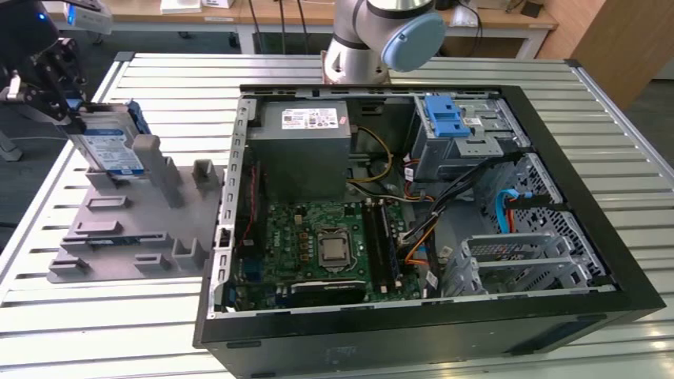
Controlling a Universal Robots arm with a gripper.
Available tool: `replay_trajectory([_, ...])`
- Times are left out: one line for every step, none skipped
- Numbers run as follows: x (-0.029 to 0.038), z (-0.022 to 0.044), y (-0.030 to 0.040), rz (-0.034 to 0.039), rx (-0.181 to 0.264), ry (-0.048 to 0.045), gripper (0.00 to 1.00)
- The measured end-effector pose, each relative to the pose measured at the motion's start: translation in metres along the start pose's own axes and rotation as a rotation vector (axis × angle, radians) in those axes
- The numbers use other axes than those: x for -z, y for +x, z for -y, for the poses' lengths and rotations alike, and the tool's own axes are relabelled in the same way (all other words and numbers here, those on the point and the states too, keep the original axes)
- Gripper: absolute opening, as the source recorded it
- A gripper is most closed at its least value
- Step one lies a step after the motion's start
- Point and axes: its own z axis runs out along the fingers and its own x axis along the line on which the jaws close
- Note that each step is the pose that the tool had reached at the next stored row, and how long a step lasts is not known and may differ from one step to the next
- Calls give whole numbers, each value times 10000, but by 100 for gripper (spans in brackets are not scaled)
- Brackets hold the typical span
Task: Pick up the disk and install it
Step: 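Pick up the disk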
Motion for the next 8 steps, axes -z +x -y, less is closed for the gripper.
replay_trajectory([1,0,0,0,0,0,36])
replay_trajectory([3,0,0,-1,0,-2,36])
replay_trajectory([5,0,0,-1,-1,-1,36])
replay_trajectory([6,0,0,-1,0,-1,36])
replay_trajectory([7,0,0,0,0,0,36])
replay_trajectory([8,0,0,0,0,1,36])
replay_trajectory([8,0,0,0,-1,1,36])
replay_trajectory([9,0,0,0,0,0,36])
